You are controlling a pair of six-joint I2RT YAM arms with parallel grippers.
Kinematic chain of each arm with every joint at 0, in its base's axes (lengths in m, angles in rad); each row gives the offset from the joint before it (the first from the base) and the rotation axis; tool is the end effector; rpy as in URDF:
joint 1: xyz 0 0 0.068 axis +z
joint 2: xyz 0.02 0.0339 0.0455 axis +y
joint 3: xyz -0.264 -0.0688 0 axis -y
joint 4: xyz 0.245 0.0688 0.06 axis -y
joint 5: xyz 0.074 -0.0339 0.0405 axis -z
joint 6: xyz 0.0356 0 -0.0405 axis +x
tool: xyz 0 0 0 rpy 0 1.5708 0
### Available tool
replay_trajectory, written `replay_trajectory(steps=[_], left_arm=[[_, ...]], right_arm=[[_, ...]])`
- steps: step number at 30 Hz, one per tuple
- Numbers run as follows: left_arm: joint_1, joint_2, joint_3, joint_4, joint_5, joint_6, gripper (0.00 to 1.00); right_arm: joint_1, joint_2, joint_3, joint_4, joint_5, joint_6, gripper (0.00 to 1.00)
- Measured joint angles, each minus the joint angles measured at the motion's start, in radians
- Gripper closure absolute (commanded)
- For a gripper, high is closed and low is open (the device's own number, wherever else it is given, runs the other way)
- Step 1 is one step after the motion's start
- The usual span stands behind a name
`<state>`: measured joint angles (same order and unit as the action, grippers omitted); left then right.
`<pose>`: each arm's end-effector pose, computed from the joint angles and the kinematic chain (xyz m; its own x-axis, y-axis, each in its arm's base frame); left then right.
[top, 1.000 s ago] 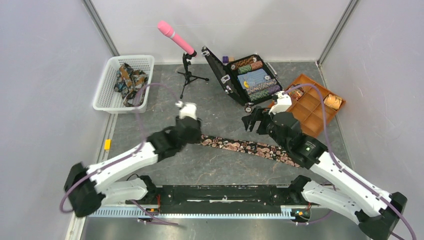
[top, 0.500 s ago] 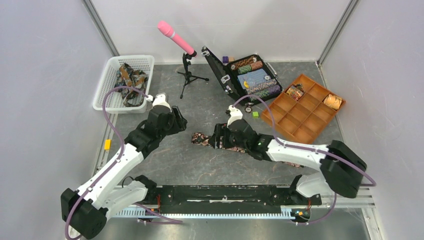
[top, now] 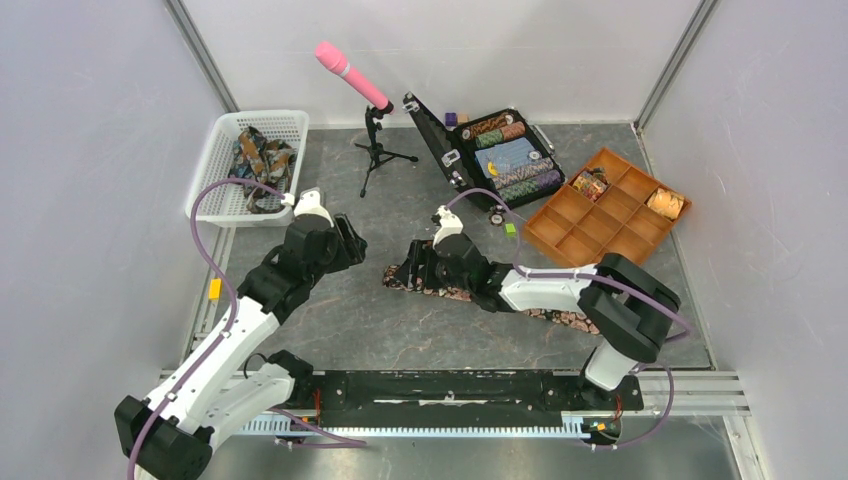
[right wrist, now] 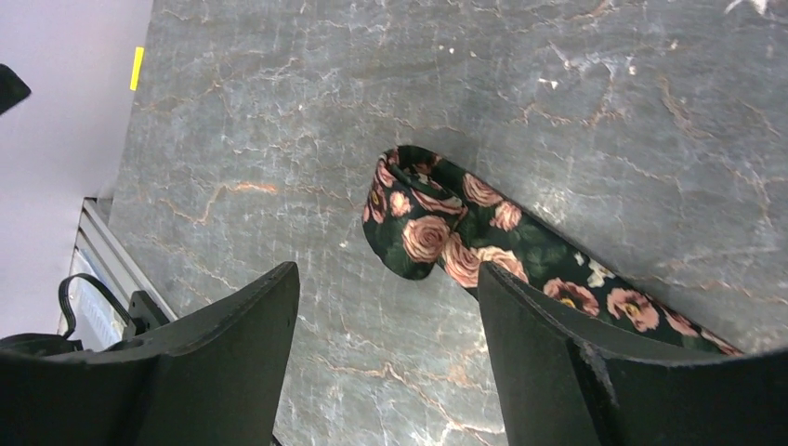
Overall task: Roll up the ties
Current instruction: Roll the tie at the center of the board.
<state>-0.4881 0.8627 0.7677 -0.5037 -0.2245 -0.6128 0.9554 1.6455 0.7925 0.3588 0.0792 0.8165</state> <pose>0.1695 -0.0810 0.2893 -0.5767 -0.3287 -0.7479 -0.0452 0.9269 -0.3725 0.2000 0.2780 0.1797 -0.7514 0.1956 -0.6302 -0.3303 0.7153 0.6159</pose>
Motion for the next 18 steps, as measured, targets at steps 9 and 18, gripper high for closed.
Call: replay_trajectory(steps=[9, 18], left_arm=[[0.003, -0.008, 0.000, -0.018, 0.000, 0.000, 0.35], [0.005, -0.008, -0.001, -0.023, 0.000, 0.000, 0.35]], right_arm=[[-0.001, 0.061, 0.027, 0.036, -0.010, 0.028, 0.39], [-0.013, 0.104, 0.027, 0.049, -0.019, 0.055, 0.47]])
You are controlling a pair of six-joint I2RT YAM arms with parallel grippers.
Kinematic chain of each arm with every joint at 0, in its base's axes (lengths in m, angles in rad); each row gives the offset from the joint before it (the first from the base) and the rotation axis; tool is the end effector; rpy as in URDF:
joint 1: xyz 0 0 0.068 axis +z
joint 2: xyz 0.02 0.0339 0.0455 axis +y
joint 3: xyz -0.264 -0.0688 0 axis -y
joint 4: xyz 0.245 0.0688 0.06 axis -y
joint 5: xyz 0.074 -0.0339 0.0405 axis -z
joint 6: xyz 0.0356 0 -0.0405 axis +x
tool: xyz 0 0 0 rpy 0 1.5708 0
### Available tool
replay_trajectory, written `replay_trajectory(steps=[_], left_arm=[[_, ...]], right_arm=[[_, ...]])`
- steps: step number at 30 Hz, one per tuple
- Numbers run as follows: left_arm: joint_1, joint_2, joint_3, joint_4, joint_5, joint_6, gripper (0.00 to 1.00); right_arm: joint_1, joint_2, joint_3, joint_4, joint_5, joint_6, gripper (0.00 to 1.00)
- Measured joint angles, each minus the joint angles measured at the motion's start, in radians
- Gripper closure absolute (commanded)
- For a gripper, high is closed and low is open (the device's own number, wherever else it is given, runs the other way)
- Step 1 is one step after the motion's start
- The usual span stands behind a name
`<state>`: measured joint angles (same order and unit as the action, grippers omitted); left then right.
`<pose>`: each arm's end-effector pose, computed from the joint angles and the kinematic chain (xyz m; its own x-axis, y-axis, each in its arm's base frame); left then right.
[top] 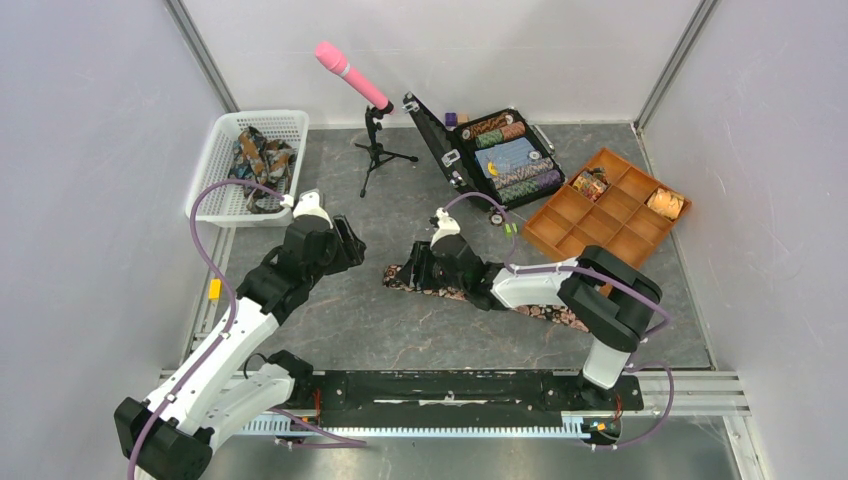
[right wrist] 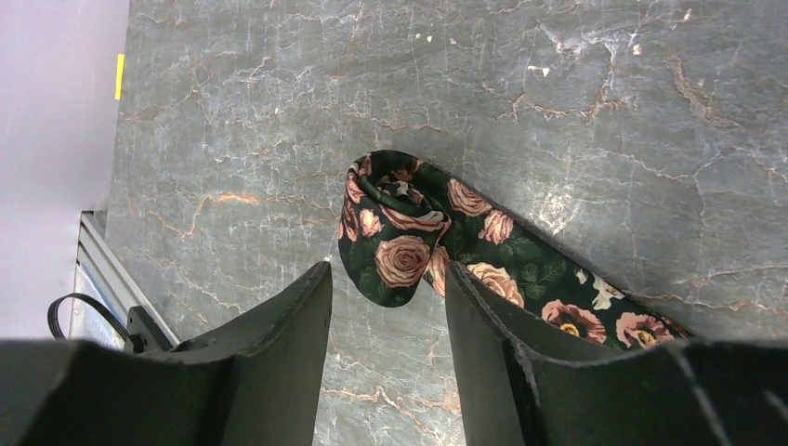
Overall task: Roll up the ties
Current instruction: Roll the tie at the center of the board.
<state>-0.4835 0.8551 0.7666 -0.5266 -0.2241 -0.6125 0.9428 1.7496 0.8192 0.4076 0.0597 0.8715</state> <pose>0.1674 -0.0790 0.2881 -0.5862 -0.3253 -0.7420 -0.0543 0.9296 -0.3646 0.2111 0.2871 0.1580 -0.7838 0.2208 -0.5805 -0.2759 0.7136 0.6439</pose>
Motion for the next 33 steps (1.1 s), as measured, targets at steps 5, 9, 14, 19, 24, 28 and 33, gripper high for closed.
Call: replay_trajectory(steps=[5, 9, 14, 19, 24, 28, 33], left_arm=[[0.000, 0.000, -0.002, -0.003, 0.000, 0.000, 0.35], [0.002, -0.002, -0.003, -0.004, 0.000, 0.000, 0.35], [0.004, -0.006, -0.003, -0.004, 0.000, 0.000, 0.35], [0.005, -0.008, -0.004, -0.006, 0.000, 0.000, 0.34], [0.006, -0.014, -0.005, -0.014, -0.001, 0.000, 0.34], [0.006, -0.014, -0.005, -0.014, -0.001, 0.000, 0.34], [0.007, -0.014, -0.005, -0.015, -0.001, 0.000, 0.34]], right_arm=[[-0.008, 0.012, 0.000, 0.022, -0.010, 0.007, 0.47], [-0.010, 0.022, 0.000, 0.035, -0.016, 0.014, 0.48], [-0.010, 0.038, 0.002, 0.049, -0.027, 0.019, 0.48], [-0.010, 0.063, 0.010, 0.053, -0.035, 0.023, 0.50], [-0.010, 0.073, 0.013, 0.056, -0.036, 0.024, 0.54], [-0.010, 0.082, 0.015, 0.063, -0.036, 0.027, 0.58], [-0.010, 0.085, 0.015, 0.074, -0.036, 0.041, 0.60]])
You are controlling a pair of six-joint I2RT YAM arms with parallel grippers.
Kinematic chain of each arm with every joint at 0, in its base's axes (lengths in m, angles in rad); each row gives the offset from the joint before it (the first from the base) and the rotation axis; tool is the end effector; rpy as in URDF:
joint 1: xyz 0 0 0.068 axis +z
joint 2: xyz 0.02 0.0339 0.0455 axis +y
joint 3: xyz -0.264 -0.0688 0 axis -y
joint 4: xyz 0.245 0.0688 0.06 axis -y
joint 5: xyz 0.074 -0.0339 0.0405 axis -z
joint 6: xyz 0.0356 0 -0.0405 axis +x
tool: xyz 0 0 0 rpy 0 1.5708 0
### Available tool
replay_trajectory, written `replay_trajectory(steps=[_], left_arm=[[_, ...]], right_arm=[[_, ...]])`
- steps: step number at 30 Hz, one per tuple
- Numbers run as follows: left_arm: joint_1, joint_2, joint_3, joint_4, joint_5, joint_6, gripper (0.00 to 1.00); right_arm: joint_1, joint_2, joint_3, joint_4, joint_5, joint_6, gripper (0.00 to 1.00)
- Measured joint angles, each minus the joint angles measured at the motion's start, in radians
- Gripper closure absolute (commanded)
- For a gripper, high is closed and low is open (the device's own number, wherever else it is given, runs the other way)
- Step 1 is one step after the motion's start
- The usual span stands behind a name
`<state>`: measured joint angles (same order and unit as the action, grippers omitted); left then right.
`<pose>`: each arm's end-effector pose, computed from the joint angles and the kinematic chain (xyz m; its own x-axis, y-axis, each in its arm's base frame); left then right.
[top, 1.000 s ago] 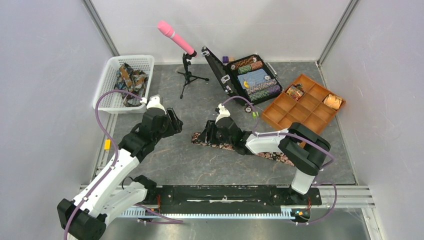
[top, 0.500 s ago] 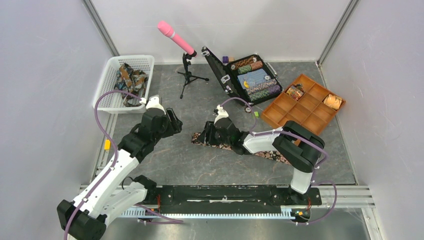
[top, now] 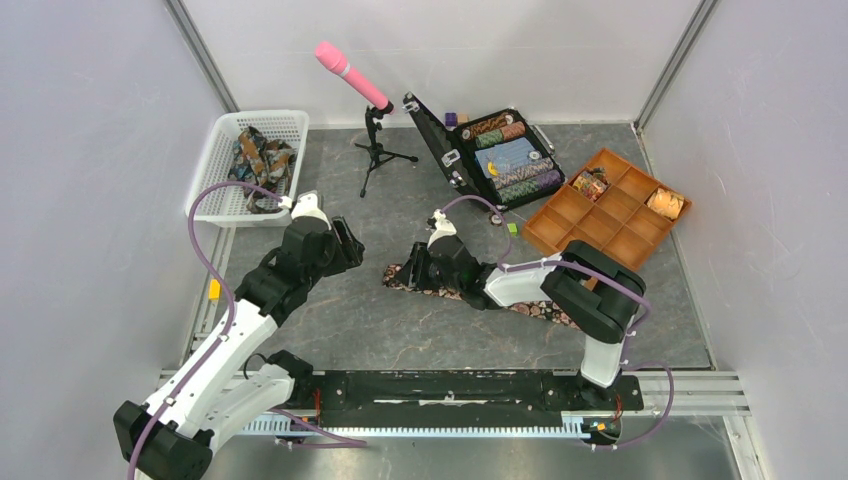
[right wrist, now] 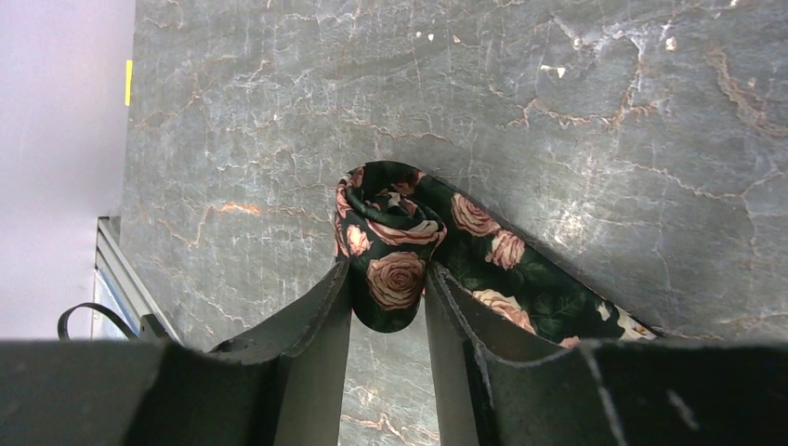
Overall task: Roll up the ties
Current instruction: Roll the tie at the center of the board.
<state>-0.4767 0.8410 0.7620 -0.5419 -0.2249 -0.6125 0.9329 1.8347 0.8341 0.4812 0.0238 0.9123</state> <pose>0.1648 -0.0762 0.2875 -0.5874 -0.3274 -0.7401 -0.0631 0.9303 -0.3615 0.2191 0.2941 0.1401 -0.8063 0.2400 -0.5406 -0.2501 0.6898 0.6794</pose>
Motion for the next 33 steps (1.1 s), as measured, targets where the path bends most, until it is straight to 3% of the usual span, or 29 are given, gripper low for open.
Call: replay_trajectory(steps=[16, 33], left_arm=[[0.006, -0.002, -0.014, -0.003, 0.000, 0.000, 0.34], [0.010, 0.027, -0.018, -0.002, 0.041, 0.000, 0.33]], right_arm=[[-0.004, 0.043, -0.016, 0.091, -0.014, 0.068, 0.68], [-0.006, 0.076, -0.020, 0.108, -0.024, 0.086, 0.68]])
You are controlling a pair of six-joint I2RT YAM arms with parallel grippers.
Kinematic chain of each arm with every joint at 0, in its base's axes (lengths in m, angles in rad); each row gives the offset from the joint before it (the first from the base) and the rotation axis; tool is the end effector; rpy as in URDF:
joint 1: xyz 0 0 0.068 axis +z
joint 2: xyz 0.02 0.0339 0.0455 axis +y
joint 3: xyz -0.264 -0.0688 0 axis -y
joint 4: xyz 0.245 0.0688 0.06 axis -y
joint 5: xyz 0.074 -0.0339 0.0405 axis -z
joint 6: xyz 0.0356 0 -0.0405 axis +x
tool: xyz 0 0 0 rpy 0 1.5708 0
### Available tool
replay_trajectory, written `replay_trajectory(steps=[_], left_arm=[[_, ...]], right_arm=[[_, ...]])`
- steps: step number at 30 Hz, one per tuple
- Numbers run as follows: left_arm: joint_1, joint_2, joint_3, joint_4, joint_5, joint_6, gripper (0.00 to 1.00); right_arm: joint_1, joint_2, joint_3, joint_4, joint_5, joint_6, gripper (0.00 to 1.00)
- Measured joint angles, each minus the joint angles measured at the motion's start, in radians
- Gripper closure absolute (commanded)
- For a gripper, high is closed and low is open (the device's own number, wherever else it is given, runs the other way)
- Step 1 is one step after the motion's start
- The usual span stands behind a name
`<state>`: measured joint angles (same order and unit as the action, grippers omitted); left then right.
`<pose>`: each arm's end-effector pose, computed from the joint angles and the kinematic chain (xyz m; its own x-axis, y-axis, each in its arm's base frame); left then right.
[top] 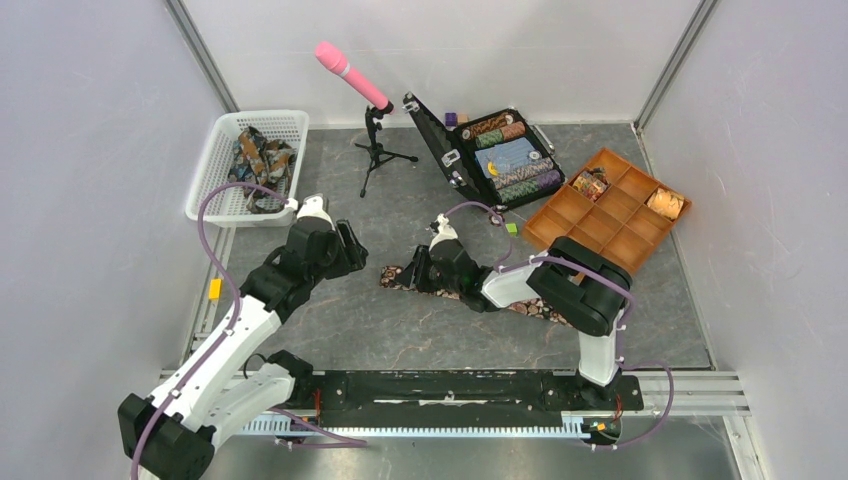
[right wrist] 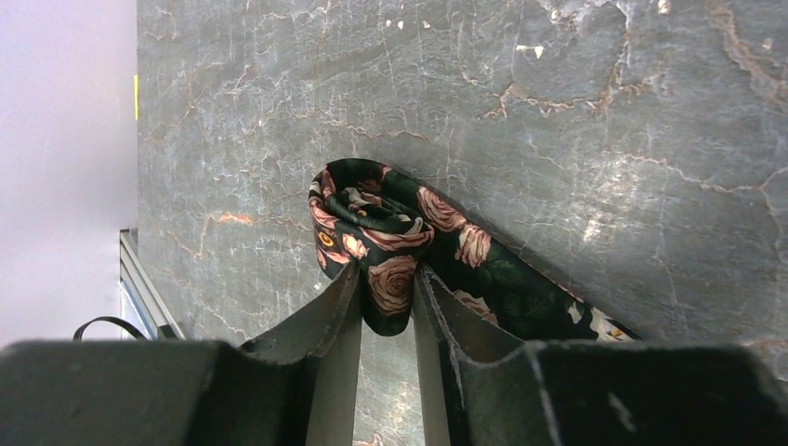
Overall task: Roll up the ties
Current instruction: Roll the tie at the center of the board.
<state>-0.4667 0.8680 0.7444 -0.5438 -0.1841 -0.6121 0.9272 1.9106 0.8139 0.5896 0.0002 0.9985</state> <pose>0.1686 -0.0776 0.2768 -0.6328 -0.3137 -0.7079 -0.0607 0.9315 -0.3586 0.2215 0.2952 0.1186 -0.8302 0.2942 -0.4735 -0.1882 0.6516 0.7348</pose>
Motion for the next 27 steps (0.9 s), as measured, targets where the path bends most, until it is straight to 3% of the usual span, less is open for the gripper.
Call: replay_trajectory(steps=[13, 27], left_arm=[[0.000, 0.030, -0.015, 0.008, 0.027, 0.000, 0.33], [0.001, 0.050, -0.016, 0.025, 0.030, 0.000, 0.33]], right_arm=[[0.000, -0.023, 0.000, -0.031, -0.001, -0.026, 0.50], [0.000, -0.218, -0.066, -0.109, 0.027, -0.094, 0.38]])
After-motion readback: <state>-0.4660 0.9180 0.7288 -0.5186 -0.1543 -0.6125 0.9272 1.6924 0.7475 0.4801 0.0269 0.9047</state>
